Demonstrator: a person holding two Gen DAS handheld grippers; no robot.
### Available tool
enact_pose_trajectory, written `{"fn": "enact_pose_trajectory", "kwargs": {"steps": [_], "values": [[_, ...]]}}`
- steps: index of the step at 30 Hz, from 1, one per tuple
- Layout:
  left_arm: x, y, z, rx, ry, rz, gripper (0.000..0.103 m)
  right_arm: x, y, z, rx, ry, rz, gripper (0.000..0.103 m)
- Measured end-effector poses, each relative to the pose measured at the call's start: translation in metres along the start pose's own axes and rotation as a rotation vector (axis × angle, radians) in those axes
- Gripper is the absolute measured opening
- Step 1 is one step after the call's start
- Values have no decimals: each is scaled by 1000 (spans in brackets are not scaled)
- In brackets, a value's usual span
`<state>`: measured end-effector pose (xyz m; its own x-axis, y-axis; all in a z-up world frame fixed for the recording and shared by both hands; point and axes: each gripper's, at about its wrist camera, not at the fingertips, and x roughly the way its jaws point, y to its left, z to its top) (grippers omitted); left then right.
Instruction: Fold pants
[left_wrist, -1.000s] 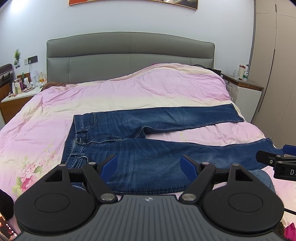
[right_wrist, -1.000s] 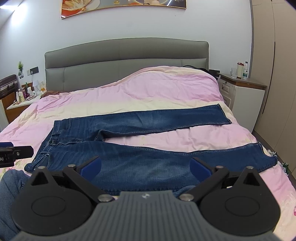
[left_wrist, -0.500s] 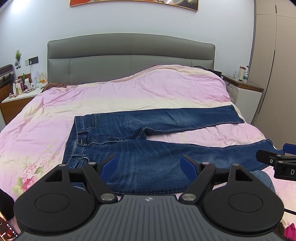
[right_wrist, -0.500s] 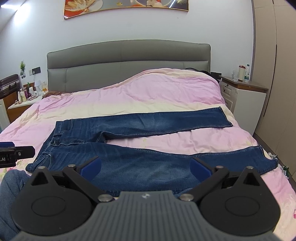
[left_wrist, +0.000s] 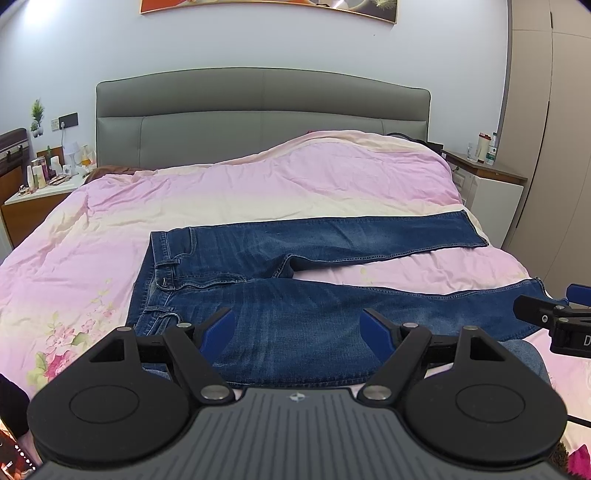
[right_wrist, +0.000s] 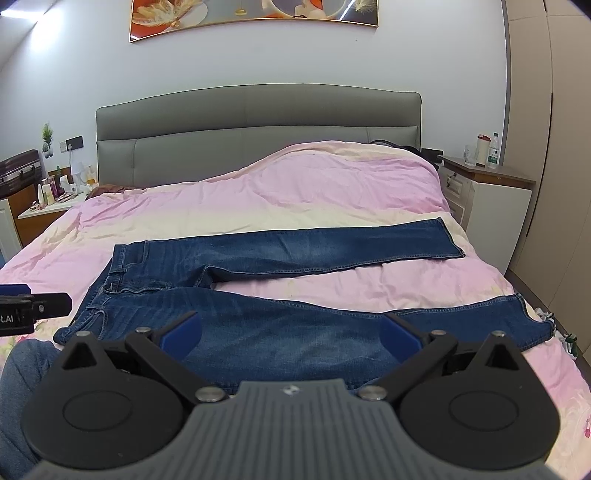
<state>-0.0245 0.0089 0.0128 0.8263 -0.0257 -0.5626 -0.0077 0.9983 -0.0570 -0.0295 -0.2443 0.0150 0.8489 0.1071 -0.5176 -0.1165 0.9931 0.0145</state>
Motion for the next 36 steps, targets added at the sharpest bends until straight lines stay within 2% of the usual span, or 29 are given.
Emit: {"fn": "enact_pose_trajectory", "kwargs": {"steps": [7,13,15,16,20,25,30,32,36], "values": [[5,15,11,8,-1,31,90,7,-6,3,8,-4,31,98],[37,52,38,11,17,23,79,36,-32,13,-12,-58,71,98],[55,67,47,8,34,30,68,54,-42,19,-15,-43,64,98],[67,78,51,3,49,39,61,63,-48,21,-14,-37,62,98],[118,122,67,-44,113,60,51,106,-68,28,-17,1,33,97],[201,187,71,-95,224,74,51,174,-94,33,-8,45,3,93],[281,253,57,-291,349,49,59,248,-105,38,30,104,8,88],[308,268,47,-341,394,50,59,272,-103,38,38,121,8,88],[348,290,29,-404,434,73,59,313,-88,35,33,153,20,88]]}}
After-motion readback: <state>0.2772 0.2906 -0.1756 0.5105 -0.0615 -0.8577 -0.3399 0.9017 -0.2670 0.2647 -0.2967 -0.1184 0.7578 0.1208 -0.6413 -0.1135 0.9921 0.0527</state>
